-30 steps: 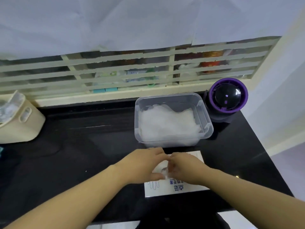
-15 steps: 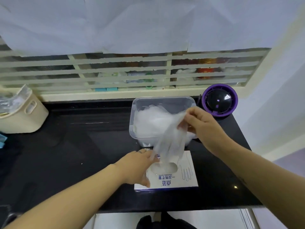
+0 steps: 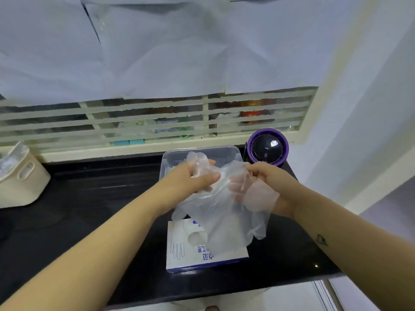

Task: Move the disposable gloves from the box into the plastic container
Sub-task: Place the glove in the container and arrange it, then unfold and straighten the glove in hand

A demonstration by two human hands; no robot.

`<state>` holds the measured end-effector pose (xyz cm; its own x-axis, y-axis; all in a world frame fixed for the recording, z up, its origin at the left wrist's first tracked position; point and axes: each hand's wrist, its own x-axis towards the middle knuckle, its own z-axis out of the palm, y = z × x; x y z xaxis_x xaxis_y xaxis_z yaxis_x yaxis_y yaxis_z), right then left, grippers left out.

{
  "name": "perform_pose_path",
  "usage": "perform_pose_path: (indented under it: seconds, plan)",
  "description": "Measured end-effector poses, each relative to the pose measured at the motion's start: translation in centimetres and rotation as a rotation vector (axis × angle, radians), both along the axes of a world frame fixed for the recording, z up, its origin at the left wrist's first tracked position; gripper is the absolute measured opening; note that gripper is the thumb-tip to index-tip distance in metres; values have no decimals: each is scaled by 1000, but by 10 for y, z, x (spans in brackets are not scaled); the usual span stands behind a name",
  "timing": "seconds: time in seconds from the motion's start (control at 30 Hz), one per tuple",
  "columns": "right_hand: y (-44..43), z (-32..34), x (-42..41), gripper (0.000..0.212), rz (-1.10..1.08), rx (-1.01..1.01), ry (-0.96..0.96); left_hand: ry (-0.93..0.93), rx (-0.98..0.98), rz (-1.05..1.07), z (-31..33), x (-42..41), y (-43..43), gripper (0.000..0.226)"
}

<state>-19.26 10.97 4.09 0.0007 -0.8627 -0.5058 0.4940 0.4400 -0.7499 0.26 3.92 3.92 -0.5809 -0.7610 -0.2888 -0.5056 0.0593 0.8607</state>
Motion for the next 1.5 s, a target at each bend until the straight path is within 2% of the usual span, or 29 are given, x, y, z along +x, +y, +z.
perform_pose_path:
  seconds: [0.1, 0.17, 0.3, 0.4, 0.47, 0.5, 0.57, 0.67, 0.8, 0.9, 1.03, 1.17, 1.3, 1.4, 1.5]
  plan:
    - [6, 1, -2, 31, -7, 27, -83, -51, -72, -69, 13, -13, 0, 39]
    - [11, 4, -7, 21, 14, 27, -98, -67, -58, -96, 16, -23, 2, 30]
    - [14, -2, -16, 30, 12, 33, -151, -105, 12, -4, 11, -33, -9, 21]
    - [21, -21, -25, 58, -49, 65, -239, -54, 86, 150, 4, -35, -22, 23]
    - [27, -31, -29, 79, -34, 54, -270, 90, 201, 279, 2, -37, -27, 17]
    - [28, -34, -29, 83, -23, 58, -247, 160, 239, 323, 1, -37, -29, 13]
    - [26, -34, -24, 76, -38, 54, -155, 217, 252, 385, -3, -36, -37, 11]
    - [11, -28, -11, 49, -141, 29, -3, 201, 200, 397, -9, -31, -49, 13]
    - [-9, -22, 2, 7, -290, 11, 293, 208, 146, 315, -13, -16, -61, 25]
    - [-23, -28, 3, 19, -365, -44, 318, 187, 94, 279, -14, 3, -68, 28]
    - [-43, -24, 9, 21, -440, -103, 247, 142, 56, 275, -21, 25, -89, 26]
    - [-59, -12, 12, 24, -471, -126, 198, 108, 92, 430, -26, 48, -114, 21]
    - [-78, -1, 15, 18, -332, -184, 256, 156, 179, 547, -23, 63, -132, 26]
    - [-91, -5, 22, 24, -156, -140, 308, 204, 236, 477, -19, 61, -137, 26]
    - [-99, -20, 27, 29, -186, -23, 290, 323, 360, 390, -9, 54, -135, 20]
